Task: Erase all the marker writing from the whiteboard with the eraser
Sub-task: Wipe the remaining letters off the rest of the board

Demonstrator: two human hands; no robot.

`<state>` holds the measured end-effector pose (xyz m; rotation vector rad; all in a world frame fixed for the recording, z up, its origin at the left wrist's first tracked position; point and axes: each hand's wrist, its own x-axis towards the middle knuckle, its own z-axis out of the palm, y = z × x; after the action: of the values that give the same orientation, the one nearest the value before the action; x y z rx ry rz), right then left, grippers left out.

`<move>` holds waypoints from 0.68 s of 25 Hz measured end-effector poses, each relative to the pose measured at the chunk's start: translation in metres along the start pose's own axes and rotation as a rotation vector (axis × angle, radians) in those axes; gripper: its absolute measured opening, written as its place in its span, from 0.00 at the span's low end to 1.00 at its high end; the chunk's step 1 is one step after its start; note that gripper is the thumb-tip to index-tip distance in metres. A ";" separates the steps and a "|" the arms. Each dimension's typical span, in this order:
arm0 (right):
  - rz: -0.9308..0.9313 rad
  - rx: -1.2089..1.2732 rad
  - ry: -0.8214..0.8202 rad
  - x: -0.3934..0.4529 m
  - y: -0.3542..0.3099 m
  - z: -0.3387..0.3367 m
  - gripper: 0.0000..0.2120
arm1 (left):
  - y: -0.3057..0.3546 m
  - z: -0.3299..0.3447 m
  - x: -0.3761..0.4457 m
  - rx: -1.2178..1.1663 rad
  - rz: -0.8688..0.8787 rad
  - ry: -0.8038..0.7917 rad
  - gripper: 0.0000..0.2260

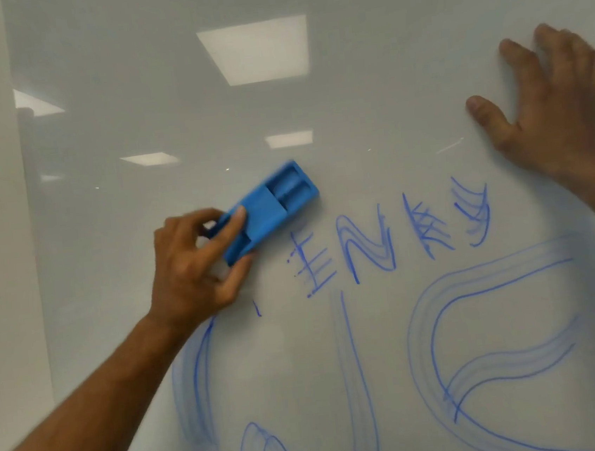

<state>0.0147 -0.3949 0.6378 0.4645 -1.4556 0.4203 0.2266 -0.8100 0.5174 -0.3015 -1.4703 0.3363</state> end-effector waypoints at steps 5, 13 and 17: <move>-0.041 -0.012 0.028 -0.008 0.011 0.005 0.34 | 0.028 0.014 0.004 -0.016 0.015 0.006 0.22; -0.046 0.003 0.030 -0.009 0.013 0.007 0.34 | 0.051 0.012 -0.014 -0.094 0.416 -0.227 0.21; -0.039 0.000 0.024 -0.010 0.014 0.009 0.34 | 0.039 0.019 0.021 0.045 -0.026 -0.006 0.21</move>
<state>-0.0011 -0.3875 0.6294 0.4855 -1.4209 0.3943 0.2073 -0.7661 0.5228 -0.2455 -1.4694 0.3494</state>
